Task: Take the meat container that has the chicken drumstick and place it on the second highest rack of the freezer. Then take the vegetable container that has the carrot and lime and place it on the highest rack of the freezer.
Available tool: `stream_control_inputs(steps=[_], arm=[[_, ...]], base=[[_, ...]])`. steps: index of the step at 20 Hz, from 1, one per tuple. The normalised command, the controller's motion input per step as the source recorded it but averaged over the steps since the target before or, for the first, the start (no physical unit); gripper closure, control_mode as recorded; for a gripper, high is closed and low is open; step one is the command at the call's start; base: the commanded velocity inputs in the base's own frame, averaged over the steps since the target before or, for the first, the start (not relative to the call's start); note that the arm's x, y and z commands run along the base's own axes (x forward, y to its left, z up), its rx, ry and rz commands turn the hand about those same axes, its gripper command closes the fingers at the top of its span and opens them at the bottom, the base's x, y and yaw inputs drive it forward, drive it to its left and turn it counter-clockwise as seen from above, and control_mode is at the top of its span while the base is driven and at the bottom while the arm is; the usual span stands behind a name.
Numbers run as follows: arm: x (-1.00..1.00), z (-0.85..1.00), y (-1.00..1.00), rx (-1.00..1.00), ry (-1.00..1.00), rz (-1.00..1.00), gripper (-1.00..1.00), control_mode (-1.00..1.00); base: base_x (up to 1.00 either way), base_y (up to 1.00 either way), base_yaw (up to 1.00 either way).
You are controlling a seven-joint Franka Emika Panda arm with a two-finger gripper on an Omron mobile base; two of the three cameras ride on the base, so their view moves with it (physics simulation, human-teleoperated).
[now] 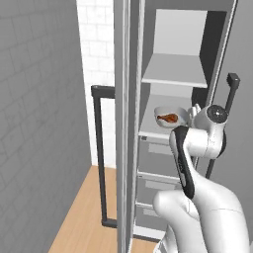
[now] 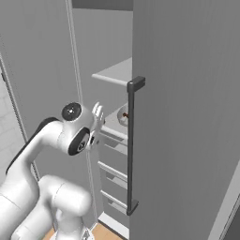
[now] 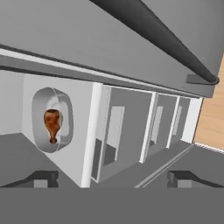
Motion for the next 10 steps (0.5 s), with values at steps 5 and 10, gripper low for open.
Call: stream_control_inputs(steps=[5, 10], arm=[[-0.46, 0.61, 0.17, -0.03, 0.24, 0.09, -1.00, -1.00], [-0.31, 0.21, 0.03, -0.09, 0.22, 0.16, -1.00, -1.00]], base=[[0.00, 0.00, 0.00], [0.00, 0.00, 0.00]])
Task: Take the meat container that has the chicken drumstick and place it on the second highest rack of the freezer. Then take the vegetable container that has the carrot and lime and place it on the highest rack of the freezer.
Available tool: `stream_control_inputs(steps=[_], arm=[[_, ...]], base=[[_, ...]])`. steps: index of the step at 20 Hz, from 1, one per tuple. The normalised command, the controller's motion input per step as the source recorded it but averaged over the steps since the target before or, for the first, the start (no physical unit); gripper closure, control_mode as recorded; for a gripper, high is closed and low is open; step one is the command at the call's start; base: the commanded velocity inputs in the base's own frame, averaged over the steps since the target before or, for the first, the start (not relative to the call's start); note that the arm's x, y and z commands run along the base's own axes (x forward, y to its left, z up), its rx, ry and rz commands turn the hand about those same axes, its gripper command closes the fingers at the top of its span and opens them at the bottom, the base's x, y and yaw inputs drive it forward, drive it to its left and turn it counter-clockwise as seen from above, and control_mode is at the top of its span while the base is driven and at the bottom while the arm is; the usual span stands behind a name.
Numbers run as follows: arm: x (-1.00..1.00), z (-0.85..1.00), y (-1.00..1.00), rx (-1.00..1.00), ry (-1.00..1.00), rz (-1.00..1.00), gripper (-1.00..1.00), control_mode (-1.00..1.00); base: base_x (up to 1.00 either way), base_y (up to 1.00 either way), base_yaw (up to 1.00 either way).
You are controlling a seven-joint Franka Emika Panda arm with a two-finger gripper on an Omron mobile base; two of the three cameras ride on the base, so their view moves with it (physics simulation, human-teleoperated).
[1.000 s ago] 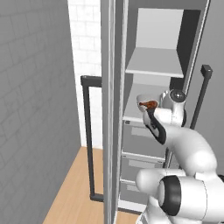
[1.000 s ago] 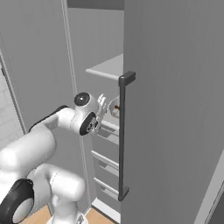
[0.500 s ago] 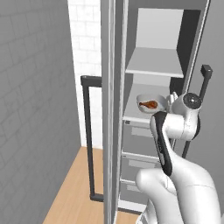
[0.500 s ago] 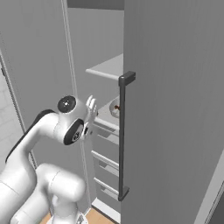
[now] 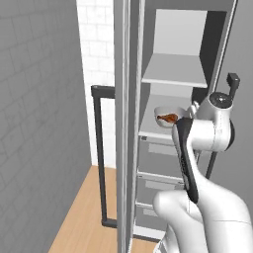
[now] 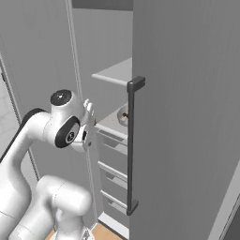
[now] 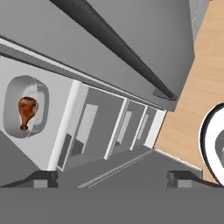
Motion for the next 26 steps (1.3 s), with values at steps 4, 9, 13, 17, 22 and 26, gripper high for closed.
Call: stream_control_inputs(steps=[4, 9, 13, 17, 22, 26], arm=[[0.00, 0.00, -0.16, -0.23, 0.09, 0.64, -1.00, -1.00], [-0.36, 0.25, -0.02, -0.20, 0.04, 0.66, -1.00, -1.00], [-0.80, 0.11, 0.13, -0.30, 0.00, 0.47, -1.00, -1.00], [-0.78, 0.01, 0.10, -0.41, 0.00, 0.49, -1.00, -1.00], [-0.76, 0.02, 0.08, -0.31, -0.04, 0.49, -1.00, -1.00], [-0.64, -0.07, 0.25, -0.02, -0.06, 0.36, -1.00, -1.00]], base=[[0.00, 0.00, 0.00], [0.00, 0.00, 0.00], [0.00, 0.00, 0.00], [0.00, 0.00, 0.00], [0.00, 0.00, 0.00], [0.00, 0.00, 0.00]])
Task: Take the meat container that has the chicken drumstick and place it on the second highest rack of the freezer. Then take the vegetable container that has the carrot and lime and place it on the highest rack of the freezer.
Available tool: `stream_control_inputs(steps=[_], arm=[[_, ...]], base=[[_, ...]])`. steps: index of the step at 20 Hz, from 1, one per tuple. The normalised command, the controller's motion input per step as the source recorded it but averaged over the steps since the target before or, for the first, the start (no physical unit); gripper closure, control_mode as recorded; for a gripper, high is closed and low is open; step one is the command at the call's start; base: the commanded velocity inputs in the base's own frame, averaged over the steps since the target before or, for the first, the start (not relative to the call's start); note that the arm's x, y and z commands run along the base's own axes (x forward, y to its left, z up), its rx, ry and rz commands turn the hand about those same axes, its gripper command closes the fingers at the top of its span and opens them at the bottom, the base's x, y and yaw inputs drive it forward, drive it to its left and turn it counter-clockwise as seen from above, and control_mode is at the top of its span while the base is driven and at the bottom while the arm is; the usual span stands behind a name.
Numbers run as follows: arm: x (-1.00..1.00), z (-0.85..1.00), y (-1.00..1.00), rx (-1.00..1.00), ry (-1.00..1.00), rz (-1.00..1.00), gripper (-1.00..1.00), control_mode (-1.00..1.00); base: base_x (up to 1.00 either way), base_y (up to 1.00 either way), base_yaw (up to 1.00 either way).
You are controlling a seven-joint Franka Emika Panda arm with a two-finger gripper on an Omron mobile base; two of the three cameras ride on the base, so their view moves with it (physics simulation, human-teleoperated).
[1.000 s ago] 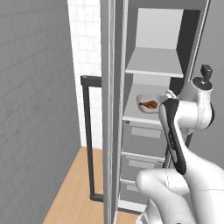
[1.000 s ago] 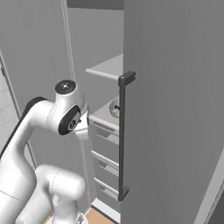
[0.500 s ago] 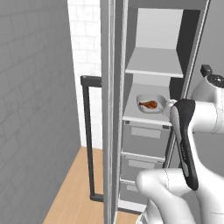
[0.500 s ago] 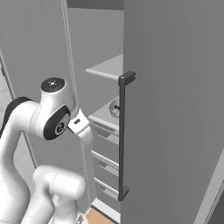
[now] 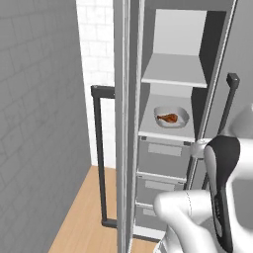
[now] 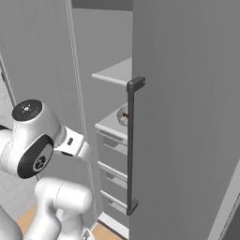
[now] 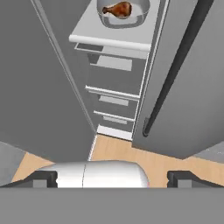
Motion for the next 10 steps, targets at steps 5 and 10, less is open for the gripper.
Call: stream_control_inputs(steps=[5, 10], arm=[[-0.29, 0.00, 0.32, 0.00, 0.00, 0.20, -1.00, -1.00], [0.00, 0.00, 0.01, 0.00, 0.00, 0.02, -1.00, -1.00]], base=[[0.00, 0.00, 0.00], [0.00, 0.00, 0.00]])
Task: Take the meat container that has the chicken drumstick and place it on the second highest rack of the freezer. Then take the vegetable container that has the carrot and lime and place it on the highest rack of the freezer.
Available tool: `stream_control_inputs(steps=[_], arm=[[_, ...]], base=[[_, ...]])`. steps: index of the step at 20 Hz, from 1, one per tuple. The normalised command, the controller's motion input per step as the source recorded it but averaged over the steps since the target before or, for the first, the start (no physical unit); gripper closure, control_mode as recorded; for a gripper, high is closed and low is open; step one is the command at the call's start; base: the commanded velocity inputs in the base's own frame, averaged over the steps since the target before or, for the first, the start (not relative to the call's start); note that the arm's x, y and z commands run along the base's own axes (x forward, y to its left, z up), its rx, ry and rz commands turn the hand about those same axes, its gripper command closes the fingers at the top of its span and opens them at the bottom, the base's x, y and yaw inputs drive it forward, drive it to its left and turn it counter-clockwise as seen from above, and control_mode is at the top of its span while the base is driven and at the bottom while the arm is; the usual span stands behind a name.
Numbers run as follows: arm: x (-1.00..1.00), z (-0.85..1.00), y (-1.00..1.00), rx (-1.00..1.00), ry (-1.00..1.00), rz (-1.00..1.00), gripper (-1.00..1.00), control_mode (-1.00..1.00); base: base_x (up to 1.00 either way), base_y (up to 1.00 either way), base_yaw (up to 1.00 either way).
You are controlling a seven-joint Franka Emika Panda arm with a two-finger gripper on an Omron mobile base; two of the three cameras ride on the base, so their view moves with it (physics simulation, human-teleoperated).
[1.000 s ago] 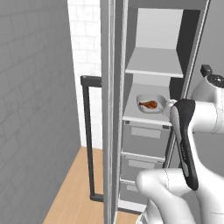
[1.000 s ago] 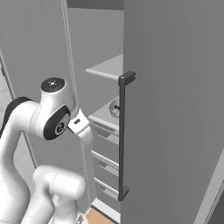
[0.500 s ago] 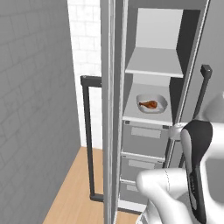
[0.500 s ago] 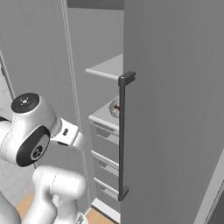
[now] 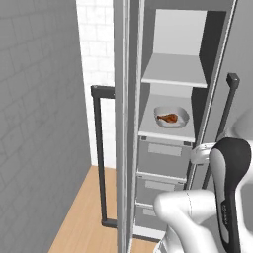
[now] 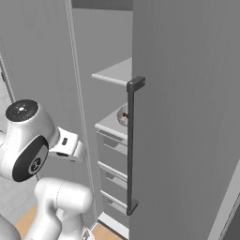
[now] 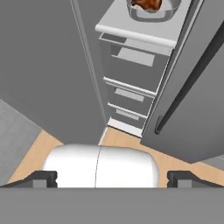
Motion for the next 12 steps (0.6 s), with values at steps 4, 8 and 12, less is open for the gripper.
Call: stream_control_inputs(steps=[4, 8, 12], arm=[[0.00, 0.00, 0.00, 0.00, 0.00, 0.00, -1.00, -1.00], [0.00, 0.00, 0.00, 0.00, 0.00, 0.00, -1.00, 1.00], [0.00, 0.00, 0.00, 0.00, 0.00, 0.00, -1.00, 1.00]], base=[[0.00, 0.00, 0.00], [-0.29, 0.00, -0.05], [-0.64, 0.00, -0.33]])
